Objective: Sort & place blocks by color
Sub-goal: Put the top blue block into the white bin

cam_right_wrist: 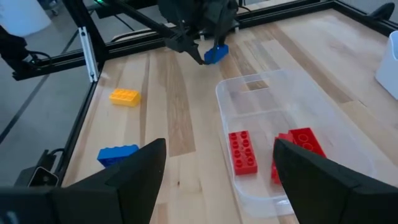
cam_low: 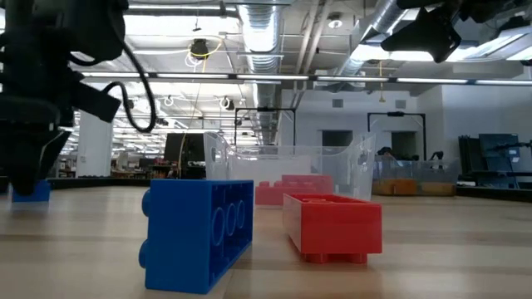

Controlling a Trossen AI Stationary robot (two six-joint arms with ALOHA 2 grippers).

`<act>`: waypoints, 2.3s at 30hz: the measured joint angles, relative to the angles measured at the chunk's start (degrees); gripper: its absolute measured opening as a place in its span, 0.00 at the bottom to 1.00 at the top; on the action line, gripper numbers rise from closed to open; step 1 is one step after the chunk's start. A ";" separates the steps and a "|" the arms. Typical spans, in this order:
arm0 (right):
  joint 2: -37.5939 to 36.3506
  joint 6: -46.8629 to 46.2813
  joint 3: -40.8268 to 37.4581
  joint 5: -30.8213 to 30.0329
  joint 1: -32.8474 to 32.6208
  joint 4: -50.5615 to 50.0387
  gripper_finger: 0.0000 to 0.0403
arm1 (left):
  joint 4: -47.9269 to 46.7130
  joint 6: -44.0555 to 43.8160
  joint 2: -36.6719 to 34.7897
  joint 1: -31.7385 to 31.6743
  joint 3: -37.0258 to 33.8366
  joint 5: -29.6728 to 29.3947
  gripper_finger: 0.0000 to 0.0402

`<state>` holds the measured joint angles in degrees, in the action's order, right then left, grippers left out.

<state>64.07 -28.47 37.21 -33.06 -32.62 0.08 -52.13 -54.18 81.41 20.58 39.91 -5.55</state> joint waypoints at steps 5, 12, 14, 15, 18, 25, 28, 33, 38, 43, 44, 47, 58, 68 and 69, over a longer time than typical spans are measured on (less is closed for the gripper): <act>0.00 0.00 0.00 0.00 0.02 0.00 0.79 | 0.37 1.23 -1.15 -0.53 0.05 0.77 0.92; 0.00 -0.02 0.00 -0.02 0.13 0.02 0.79 | -5.57 -1.95 -2.49 -1.09 0.05 -0.77 0.95; 0.00 -0.02 0.00 -0.02 0.13 0.04 0.79 | -5.72 -2.51 -2.69 -1.08 0.05 -2.19 0.95; 0.00 -0.02 0.00 -0.02 0.17 0.16 0.79 | -5.77 -2.76 -2.72 -1.11 0.05 -2.32 0.96; 0.00 -0.03 0.00 -0.01 0.20 0.25 0.79 | -4.21 -2.86 -2.72 -2.08 -0.43 -2.38 0.96; 0.00 -0.04 0.00 0.00 0.17 0.37 0.79 | 5.70 -1.71 -3.24 -4.99 -7.43 2.01 0.96; 0.00 -0.02 0.00 0.01 0.02 0.37 0.79 | 7.09 -2.05 -3.41 -5.51 -8.45 2.96 0.96; 0.00 0.28 0.00 -0.02 0.19 0.33 0.79 | 7.35 -0.99 -3.28 -5.49 -7.26 2.78 0.82; -0.02 0.40 0.00 -0.02 0.52 0.40 0.79 | 3.81 2.17 -2.78 -5.26 -3.08 -3.04 0.65; -0.02 0.18 0.00 -0.02 0.50 3.83 0.79 | 3.07 7.75 -3.02 -4.41 5.17 -16.26 0.65; -0.02 0.45 0.00 -0.02 0.35 4.81 0.79 | 4.81 10.41 -3.02 -4.54 6.88 -18.26 0.65; -0.02 3.09 0.00 -0.02 -0.04 7.87 0.79 | 12.72 20.40 -3.04 -7.06 10.83 -23.08 0.65; 0.00 5.60 0.02 -0.48 -0.01 11.13 0.79 | 50.77 42.97 -2.36 -32.73 12.31 -6.81 0.65; 0.00 7.92 0.04 -0.67 -0.24 11.71 0.79 | 59.62 41.04 7.04 -51.15 14.24 6.02 0.65; 0.00 7.96 0.04 -0.68 -0.24 11.65 0.79 | 59.77 41.02 8.45 -51.67 14.96 7.39 0.65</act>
<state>64.07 -20.51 37.26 -33.74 -32.86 11.73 7.64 -13.17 89.87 -31.08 54.87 1.84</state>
